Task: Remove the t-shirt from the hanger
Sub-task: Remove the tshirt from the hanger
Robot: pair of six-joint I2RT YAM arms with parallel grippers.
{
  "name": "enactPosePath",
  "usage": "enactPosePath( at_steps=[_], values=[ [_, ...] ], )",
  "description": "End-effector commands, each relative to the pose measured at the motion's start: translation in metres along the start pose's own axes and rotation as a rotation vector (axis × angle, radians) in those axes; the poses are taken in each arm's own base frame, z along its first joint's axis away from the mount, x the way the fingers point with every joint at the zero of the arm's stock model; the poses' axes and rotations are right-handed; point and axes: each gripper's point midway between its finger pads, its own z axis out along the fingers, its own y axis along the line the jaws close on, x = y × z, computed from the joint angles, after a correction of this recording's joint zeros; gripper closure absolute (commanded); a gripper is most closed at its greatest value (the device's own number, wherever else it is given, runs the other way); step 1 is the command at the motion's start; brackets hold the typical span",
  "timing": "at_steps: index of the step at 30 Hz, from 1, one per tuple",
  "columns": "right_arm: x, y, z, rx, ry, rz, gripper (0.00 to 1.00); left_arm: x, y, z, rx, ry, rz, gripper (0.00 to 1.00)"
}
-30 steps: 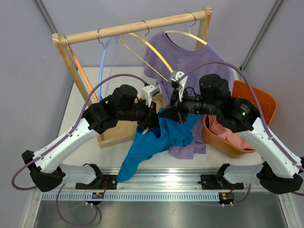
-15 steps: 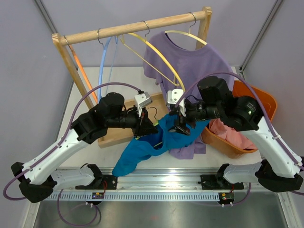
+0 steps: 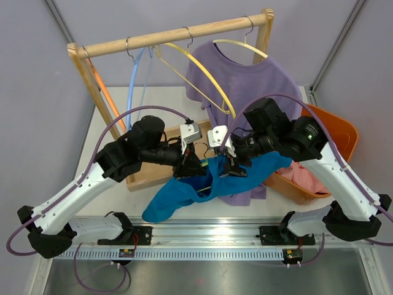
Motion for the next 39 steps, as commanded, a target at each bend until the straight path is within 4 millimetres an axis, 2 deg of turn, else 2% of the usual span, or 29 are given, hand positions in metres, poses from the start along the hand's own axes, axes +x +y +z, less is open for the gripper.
enactPosePath(
  at_steps=[1,2,3,5,6,9,10,11,13,14,16,17,18,19,20,23,27,33,36,39],
  values=[
    [0.0,0.007,0.006,-0.06,-0.001,-0.001,0.37,-0.043,-0.019,-0.013,0.053,-0.117,0.139,1.0],
    [0.0,0.006,0.008,-0.062,0.0,0.003,0.42,-0.045,-0.019,-0.013,0.05,-0.118,0.145,1.0],
    [0.001,0.004,0.01,-0.062,0.004,0.009,0.57,-0.048,-0.019,-0.015,0.044,-0.127,0.159,1.0],
    [-0.001,-0.002,0.011,-0.036,0.001,0.018,0.74,-0.05,-0.016,-0.014,0.027,-0.128,0.161,1.0],
    [-0.002,-0.005,0.01,-0.015,-0.003,0.021,0.8,-0.052,-0.015,-0.014,0.021,-0.133,0.16,1.0],
    [-0.001,-0.017,0.006,0.063,0.013,0.035,0.88,-0.053,-0.007,-0.014,-0.031,-0.146,0.133,1.0],
    [-0.002,-0.021,0.004,0.096,0.009,0.04,1.0,-0.053,0.001,-0.014,-0.073,-0.15,0.119,1.0],
    [0.005,-0.027,0.004,0.132,0.035,0.05,1.0,-0.055,0.004,-0.017,-0.104,-0.168,0.108,0.98],
    [0.006,-0.028,-0.003,0.172,0.03,0.04,1.0,-0.064,0.015,-0.023,-0.192,-0.217,0.038,0.81],
    [0.016,-0.031,-0.001,0.202,0.059,0.055,1.0,-0.069,0.017,-0.028,-0.224,-0.243,0.025,0.52],
    [0.017,-0.035,-0.008,0.269,0.045,0.086,1.0,-0.078,0.022,-0.041,-0.295,-0.295,-0.017,0.4],
    [0.031,-0.04,-0.006,0.313,0.084,0.117,1.0,-0.08,0.024,-0.046,-0.327,-0.31,-0.029,0.35],
    [0.033,-0.042,-0.012,0.353,0.077,0.133,1.0,-0.078,0.027,-0.053,-0.365,-0.319,-0.067,0.24],
    [0.034,-0.051,-0.015,0.419,0.073,0.168,1.0,-0.078,0.036,-0.059,-0.43,-0.33,-0.083,0.21],
    [0.041,-0.054,-0.014,0.447,0.08,0.199,1.0,-0.077,0.04,-0.063,-0.46,-0.334,-0.099,0.2],
    [0.042,-0.067,-0.021,0.557,0.055,0.265,1.0,-0.061,0.056,-0.069,-0.569,-0.31,-0.204,0.18],
    [0.04,-0.081,-0.024,0.623,0.034,0.33,1.0,-0.04,0.069,-0.063,-0.637,-0.266,-0.358,0.18],
    [0.031,-0.085,-0.031,0.641,0.005,0.332,1.0,-0.009,0.086,-0.046,-0.728,-0.211,-0.567,0.18],
    [0.03,-0.082,-0.033,0.637,-0.003,0.337,1.0,-0.004,0.097,-0.039,-0.792,-0.221,-0.635,0.19],
    [0.03,-0.079,-0.033,0.628,-0.011,0.341,1.0,-0.007,0.109,-0.033,-0.842,-0.248,-0.67,0.25]
  ],
)
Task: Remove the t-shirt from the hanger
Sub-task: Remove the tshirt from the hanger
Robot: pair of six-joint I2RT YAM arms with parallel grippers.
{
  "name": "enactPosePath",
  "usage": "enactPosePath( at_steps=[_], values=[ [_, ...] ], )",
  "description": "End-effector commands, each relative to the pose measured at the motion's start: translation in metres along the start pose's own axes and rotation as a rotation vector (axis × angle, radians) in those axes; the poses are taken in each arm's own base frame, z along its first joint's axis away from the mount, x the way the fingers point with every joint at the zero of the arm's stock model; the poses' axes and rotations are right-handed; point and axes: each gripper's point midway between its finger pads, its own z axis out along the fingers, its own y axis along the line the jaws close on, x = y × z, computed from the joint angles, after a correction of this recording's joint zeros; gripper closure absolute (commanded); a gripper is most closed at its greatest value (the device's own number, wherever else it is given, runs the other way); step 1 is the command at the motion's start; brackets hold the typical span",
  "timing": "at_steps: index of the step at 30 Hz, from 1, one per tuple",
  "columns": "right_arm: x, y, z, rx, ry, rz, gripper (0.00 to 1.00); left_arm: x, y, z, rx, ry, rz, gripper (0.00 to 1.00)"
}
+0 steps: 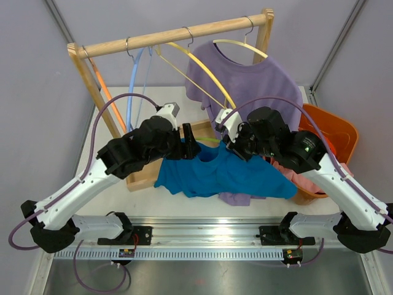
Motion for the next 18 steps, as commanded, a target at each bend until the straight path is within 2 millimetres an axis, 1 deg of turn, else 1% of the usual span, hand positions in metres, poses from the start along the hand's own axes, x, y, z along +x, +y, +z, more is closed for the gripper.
enactPosePath(
  at_steps=[1,2,3,5,6,7,9,10,11,12,13,16,17,18],
  values=[
    [-0.036,-0.013,-0.018,0.057,-0.149,0.029,1.0,-0.017,0.008,0.012,-0.099,-0.088,-0.12,0.27],
    [-0.037,-0.013,-0.021,0.057,-0.154,0.031,1.0,-0.019,0.008,0.014,-0.11,-0.094,-0.131,0.28],
    [-0.037,-0.013,-0.021,0.054,-0.153,0.034,1.0,-0.016,0.011,0.021,-0.141,-0.083,-0.148,0.31],
    [-0.04,-0.012,-0.025,0.052,-0.166,0.038,1.0,-0.016,0.019,0.026,-0.193,-0.088,-0.171,0.34],
    [-0.04,-0.012,-0.025,0.052,-0.167,0.039,1.0,-0.014,0.022,0.03,-0.211,-0.086,-0.174,0.36],
    [-0.042,-0.012,-0.027,0.054,-0.174,0.041,1.0,-0.014,0.026,0.033,-0.232,-0.093,-0.176,0.41],
    [-0.042,-0.013,-0.029,0.056,-0.177,0.043,1.0,-0.01,0.032,0.037,-0.258,-0.099,-0.178,0.55],
    [-0.041,-0.013,-0.029,0.056,-0.174,0.041,1.0,-0.011,0.036,0.037,-0.272,-0.11,-0.176,0.73],
    [-0.041,-0.013,-0.032,0.06,-0.177,0.041,1.0,-0.011,0.039,0.038,-0.281,-0.115,-0.171,0.83],
    [-0.038,-0.015,-0.033,0.067,-0.17,0.034,1.0,-0.01,0.042,0.038,-0.293,-0.117,-0.163,0.96],
    [-0.036,-0.017,-0.033,0.078,-0.162,0.03,1.0,-0.01,0.042,0.037,-0.296,-0.118,-0.159,1.0],
    [-0.025,-0.022,-0.038,0.101,-0.137,-0.013,1.0,-0.01,0.052,0.029,-0.338,-0.119,-0.135,1.0],
    [-0.022,-0.022,-0.044,0.107,-0.139,-0.031,1.0,-0.007,0.058,0.025,-0.36,-0.11,-0.122,1.0],
    [-0.013,-0.024,-0.048,0.11,-0.112,-0.073,1.0,-0.008,0.063,0.022,-0.382,-0.122,-0.116,1.0]
  ],
)
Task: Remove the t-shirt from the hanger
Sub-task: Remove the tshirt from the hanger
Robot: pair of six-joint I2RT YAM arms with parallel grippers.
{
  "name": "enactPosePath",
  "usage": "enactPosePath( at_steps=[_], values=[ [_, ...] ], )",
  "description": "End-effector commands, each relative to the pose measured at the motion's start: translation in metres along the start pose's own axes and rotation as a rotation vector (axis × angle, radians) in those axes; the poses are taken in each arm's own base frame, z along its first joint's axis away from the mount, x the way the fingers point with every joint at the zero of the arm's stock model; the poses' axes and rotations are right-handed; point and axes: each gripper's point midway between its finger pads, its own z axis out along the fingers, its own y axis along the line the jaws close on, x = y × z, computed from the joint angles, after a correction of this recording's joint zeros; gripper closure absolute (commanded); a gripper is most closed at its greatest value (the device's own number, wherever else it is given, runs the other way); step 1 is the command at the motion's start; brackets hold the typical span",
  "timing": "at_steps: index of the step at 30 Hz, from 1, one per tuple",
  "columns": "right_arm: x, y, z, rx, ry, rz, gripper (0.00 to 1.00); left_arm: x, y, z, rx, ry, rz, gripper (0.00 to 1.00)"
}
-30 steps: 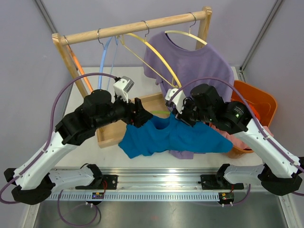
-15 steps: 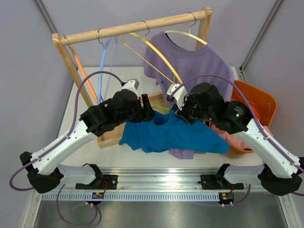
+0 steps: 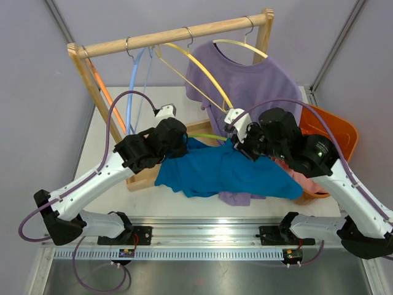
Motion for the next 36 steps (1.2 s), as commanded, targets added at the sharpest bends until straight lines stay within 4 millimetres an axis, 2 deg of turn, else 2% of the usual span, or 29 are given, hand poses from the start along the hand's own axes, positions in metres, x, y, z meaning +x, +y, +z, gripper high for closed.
enactPosePath(
  at_steps=[1,4,9,10,13,14,20,28,31,36],
  values=[
    [-0.003,-0.015,-0.036,0.068,-0.066,-0.096,1.0,-0.011,0.026,-0.01,-0.086,-0.076,0.01,1.0],
    [0.017,-0.006,-0.053,0.037,-0.055,-0.155,1.0,-0.008,0.041,-0.011,-0.119,-0.073,0.019,1.0],
    [0.025,0.009,-0.09,-0.001,-0.119,-0.21,1.0,0.004,0.069,-0.004,-0.208,-0.038,0.035,1.0],
    [0.028,0.013,-0.098,-0.01,-0.133,-0.219,1.0,0.005,0.072,-0.003,-0.211,-0.036,0.03,1.0],
    [0.038,0.017,-0.105,-0.011,-0.128,-0.207,1.0,0.006,0.069,0.003,-0.191,-0.029,0.026,1.0],
    [0.036,0.015,-0.107,0.002,-0.139,-0.201,1.0,0.007,0.069,0.005,-0.193,-0.02,0.04,1.0],
    [-0.004,-0.013,-0.123,0.149,-0.259,-0.15,1.0,0.022,0.077,0.01,-0.221,0.034,0.085,1.0],
    [-0.031,-0.034,-0.124,0.242,-0.323,-0.09,1.0,0.046,0.094,0.007,-0.218,0.097,0.121,1.0],
    [-0.038,-0.019,-0.128,0.156,-0.351,-0.142,1.0,0.049,0.103,0.005,-0.244,0.099,0.126,1.0],
    [-0.016,0.014,-0.129,-0.023,-0.297,-0.238,1.0,0.041,0.104,0.001,-0.247,0.064,0.117,1.0]
  ],
)
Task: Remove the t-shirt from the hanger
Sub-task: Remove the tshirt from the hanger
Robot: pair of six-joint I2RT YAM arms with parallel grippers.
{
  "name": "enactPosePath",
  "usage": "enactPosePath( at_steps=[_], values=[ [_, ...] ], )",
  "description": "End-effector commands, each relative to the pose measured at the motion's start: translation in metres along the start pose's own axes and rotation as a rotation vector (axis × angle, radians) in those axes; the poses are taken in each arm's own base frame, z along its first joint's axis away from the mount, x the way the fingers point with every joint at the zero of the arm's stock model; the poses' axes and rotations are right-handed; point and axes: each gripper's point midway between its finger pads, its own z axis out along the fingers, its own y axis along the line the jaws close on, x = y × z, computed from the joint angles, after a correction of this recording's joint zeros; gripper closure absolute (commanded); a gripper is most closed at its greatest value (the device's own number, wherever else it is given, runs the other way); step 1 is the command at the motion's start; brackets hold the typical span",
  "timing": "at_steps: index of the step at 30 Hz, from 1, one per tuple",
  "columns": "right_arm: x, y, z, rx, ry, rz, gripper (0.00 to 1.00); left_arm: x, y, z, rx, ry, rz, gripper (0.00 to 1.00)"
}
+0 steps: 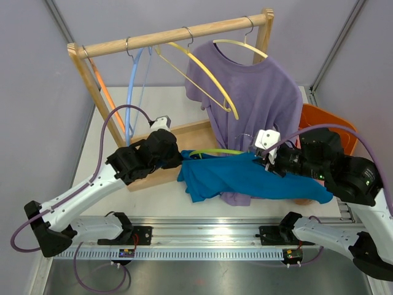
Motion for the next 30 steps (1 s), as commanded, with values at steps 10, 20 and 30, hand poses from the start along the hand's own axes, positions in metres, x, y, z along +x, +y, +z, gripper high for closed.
enactPosePath(
  at_steps=[10,20,30],
  values=[
    [-0.039,-0.031,-0.055,0.201,-0.18,-0.071,1.0,0.0,0.081,0.001,-0.316,0.0,0.16,0.91],
    [-0.042,-0.03,-0.045,0.185,-0.185,-0.026,1.0,0.004,0.012,-0.006,0.169,-0.033,0.293,0.13],
    [-0.037,-0.014,-0.037,0.098,-0.171,-0.011,1.0,-0.005,-0.021,-0.034,0.444,-0.168,0.504,0.07]
  ],
)
